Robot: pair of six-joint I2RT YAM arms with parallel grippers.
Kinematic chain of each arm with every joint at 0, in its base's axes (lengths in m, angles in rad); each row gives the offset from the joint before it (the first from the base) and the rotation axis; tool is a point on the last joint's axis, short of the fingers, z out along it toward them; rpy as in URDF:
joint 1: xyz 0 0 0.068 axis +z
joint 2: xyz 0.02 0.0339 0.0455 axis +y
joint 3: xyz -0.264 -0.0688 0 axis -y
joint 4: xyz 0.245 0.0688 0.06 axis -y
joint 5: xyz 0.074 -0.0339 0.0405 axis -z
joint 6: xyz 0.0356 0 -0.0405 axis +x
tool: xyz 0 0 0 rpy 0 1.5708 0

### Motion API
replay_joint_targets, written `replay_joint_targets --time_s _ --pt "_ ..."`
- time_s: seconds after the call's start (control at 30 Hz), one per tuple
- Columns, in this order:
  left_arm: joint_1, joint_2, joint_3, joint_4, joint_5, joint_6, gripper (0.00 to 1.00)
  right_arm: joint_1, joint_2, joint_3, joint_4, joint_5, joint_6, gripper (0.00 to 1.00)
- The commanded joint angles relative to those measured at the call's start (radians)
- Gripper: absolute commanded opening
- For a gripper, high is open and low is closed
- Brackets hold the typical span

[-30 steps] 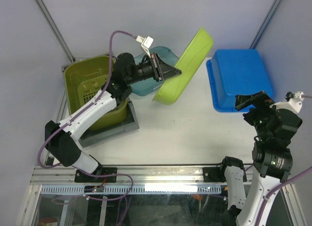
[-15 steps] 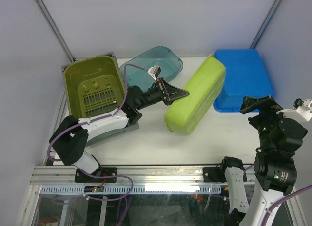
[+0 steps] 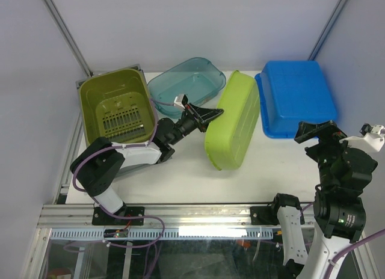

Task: Turn the large container upside down

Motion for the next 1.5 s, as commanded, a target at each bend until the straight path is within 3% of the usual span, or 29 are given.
replay_joint_targets --time_s 0.0,0.23,0.33,0.47,0.57,0.67,0.77,1.0,1.27,1.47 --pt "-0.015 -0.032 -0.025 0.187 -0.114 -0.049 0.0 0.013 -0.016 -0.01 0.013 0.019 -0.017 0.94" --pt "-0.026 -0.041 -0.124 0.207 -0.196 -0.022 0.03 0.016 -0.022 -0.034 0.022 0.009 -0.014 0.94" --pt "-0.026 -0.05 -0.159 0.171 -0.215 -0.025 0.18 0.017 -0.023 -0.047 0.028 0.003 -0.011 0.95" --pt "-0.026 -0.074 -0.197 0.125 -0.232 -0.008 0.54 0.017 -0.028 -0.063 0.03 -0.013 0.0 0.95" --pt "-0.024 -0.104 -0.229 0.096 -0.234 0.019 0.69 0.018 -0.035 -0.082 0.031 -0.054 0.013 0.95" --pt "-0.023 -0.165 -0.242 -0.05 -0.229 0.067 0.72 0.019 -0.04 -0.116 0.032 -0.118 0.02 0.95" --pt "-0.024 -0.275 -0.204 -0.355 -0.24 0.147 0.73 0.02 -0.044 -0.153 0.031 -0.161 0.027 0.95" --pt "-0.022 -0.372 0.041 -0.96 -0.285 0.476 0.81 0.026 -0.054 -0.196 0.047 -0.19 0.033 0.95" --pt "-0.026 -0.299 0.172 -1.152 -0.158 0.73 0.86 0.028 -0.048 -0.206 0.062 -0.191 0.037 0.95" --pt "-0.027 -0.298 0.167 -1.244 -0.129 0.845 0.91 0.027 -0.052 -0.211 0.056 -0.19 0.039 0.95"
